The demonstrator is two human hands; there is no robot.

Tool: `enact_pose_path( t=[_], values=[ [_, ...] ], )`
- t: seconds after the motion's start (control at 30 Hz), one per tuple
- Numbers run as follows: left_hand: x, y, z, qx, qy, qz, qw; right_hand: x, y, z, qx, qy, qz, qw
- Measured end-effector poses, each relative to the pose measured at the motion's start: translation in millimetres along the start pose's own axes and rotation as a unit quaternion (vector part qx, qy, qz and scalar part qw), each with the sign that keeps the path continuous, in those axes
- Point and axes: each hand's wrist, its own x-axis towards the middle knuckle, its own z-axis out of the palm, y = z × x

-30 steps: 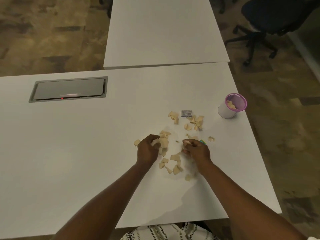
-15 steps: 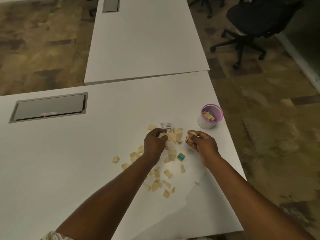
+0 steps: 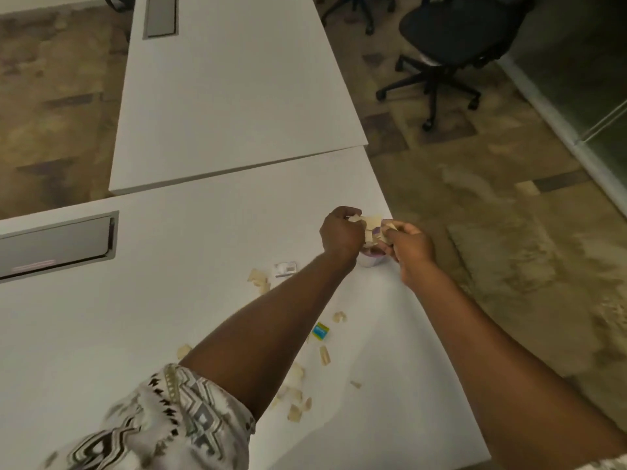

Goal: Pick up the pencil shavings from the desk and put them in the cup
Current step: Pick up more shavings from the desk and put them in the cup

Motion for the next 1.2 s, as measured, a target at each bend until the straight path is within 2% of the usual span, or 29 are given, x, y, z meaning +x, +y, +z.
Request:
enact_pose_path(
  t=[0.27,0.5,0.7,0.87,1.03,1.2],
  values=[
    [10.7,-1.9,16.4,0.062,-0.022,0.002,0.998,16.0,-5.7,-1.0,-0.039,-0.017,0.025,0.999],
    [10.4,2.6,13.5,0.098,-0.035,0.008,0.995,16.6,-9.3,-3.4,-0.103,-0.006,0.005,0.995],
    [2.4,3.8,-1.0,0.074,-0.026,0.011,0.997,1.4,-9.6,-8.0,-0.272,0.016,-0.134,0.953],
    [-11.3,-17.6,-36.9,0.081,-0.018,0.013,0.996,-28.3,0.5,-4.0,-0.310,-0.011,-0.188,0.932],
    [-31.5,-60.1,-82.2,0.117,-0.011,0.006,0.993,-58.5,32.6,1.8,-0.352,-0.071,-0.177,0.916],
    [-58.4,-121.8,-126.6,0.248,-0.008,0.055,0.967,-87.0,76.3,-5.3,-0.417,-0.127,-0.124,0.892]
  ],
)
